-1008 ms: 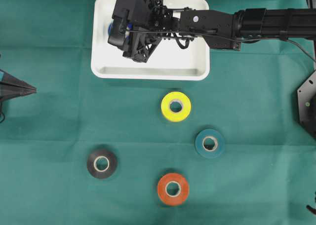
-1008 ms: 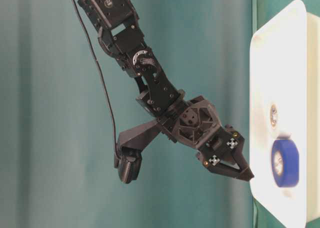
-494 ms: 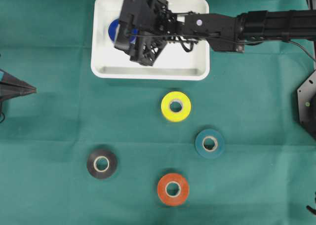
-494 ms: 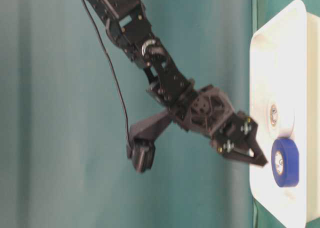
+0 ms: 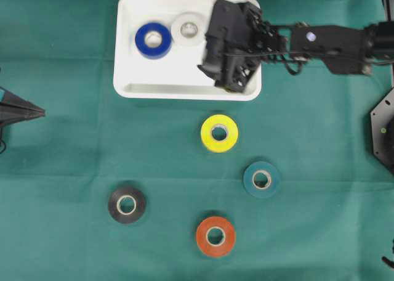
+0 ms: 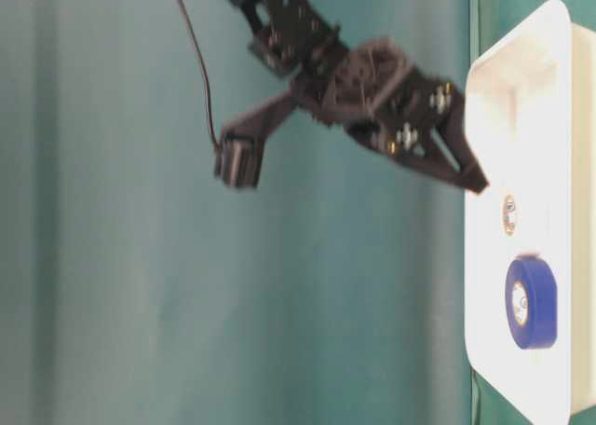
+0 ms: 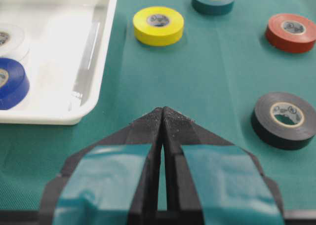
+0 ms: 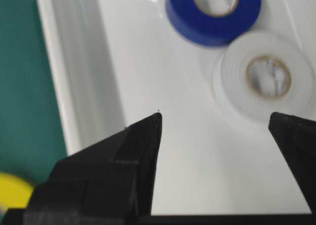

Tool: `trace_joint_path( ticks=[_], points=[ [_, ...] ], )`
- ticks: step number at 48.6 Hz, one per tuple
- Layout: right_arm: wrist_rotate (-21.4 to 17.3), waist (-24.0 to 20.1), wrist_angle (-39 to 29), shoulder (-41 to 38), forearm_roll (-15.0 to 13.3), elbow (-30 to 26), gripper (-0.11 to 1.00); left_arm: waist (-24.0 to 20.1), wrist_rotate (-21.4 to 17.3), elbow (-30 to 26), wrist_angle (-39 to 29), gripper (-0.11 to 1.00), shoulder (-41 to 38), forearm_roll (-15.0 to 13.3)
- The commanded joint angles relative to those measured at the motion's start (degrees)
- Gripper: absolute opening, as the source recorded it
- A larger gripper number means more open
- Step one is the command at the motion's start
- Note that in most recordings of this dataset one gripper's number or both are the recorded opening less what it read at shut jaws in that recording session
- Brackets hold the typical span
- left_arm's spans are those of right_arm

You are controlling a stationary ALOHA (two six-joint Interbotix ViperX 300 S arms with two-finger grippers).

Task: Put the tape into the white case with the right arm.
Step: 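Withdraw the open right gripper to the right side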

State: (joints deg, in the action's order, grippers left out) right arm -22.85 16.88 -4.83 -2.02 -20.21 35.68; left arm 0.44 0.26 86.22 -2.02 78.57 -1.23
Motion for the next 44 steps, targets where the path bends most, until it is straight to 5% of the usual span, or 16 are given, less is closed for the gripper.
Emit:
trace_joint_path(
  ticks=[1, 44],
  points=[
    [-0.1, 0.0, 2.2, 4.0, -0.1, 2.8, 0.76, 0.0, -0.1, -0.6, 0.4, 0.00, -0.4, 0.0],
    [-0.7, 0.0, 6.9, 23.6, 0.2, 26.5, 0.76, 0.0, -0.2, -0.5, 0.4, 0.00, -0.4, 0.0]
  ],
)
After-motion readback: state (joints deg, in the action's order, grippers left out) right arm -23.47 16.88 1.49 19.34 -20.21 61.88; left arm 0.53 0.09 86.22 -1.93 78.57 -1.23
